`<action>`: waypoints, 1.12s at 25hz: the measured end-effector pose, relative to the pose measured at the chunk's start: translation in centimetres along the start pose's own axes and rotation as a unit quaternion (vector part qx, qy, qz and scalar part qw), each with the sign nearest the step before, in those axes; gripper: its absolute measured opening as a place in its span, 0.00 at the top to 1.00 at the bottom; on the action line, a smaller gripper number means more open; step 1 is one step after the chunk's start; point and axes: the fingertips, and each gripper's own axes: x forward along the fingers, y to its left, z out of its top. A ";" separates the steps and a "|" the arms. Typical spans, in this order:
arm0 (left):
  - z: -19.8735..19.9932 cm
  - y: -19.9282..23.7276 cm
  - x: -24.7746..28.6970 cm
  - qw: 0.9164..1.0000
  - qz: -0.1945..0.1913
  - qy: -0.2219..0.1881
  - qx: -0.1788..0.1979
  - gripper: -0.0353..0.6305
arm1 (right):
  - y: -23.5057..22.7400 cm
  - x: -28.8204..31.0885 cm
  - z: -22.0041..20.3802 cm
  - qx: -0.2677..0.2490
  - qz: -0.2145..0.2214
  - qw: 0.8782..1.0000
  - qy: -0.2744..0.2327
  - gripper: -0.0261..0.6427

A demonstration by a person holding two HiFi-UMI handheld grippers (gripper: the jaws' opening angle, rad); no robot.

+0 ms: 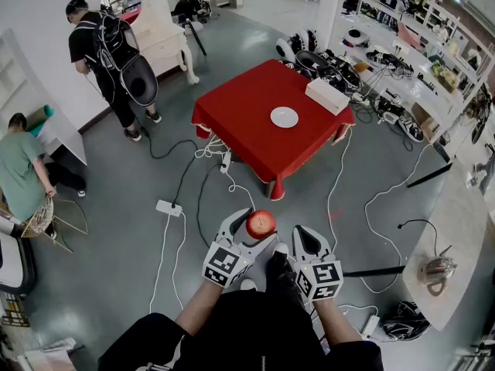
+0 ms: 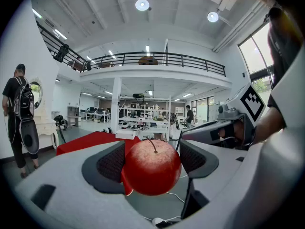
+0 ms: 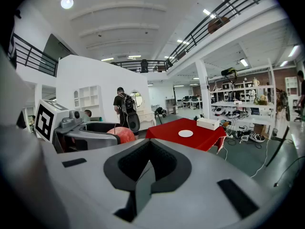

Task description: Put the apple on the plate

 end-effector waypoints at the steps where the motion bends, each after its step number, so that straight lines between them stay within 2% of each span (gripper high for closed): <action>1: 0.1 0.2 0.1 1.000 0.000 0.000 0.002 0.41 | 0.0 0.2 0.2 -0.001 0.000 1.000 -0.001 0.94; 28: -0.8 1.5 2.1 1.000 -0.003 0.013 -0.011 0.41 | -1.7 2.2 -0.4 0.024 0.003 1.000 0.010 0.94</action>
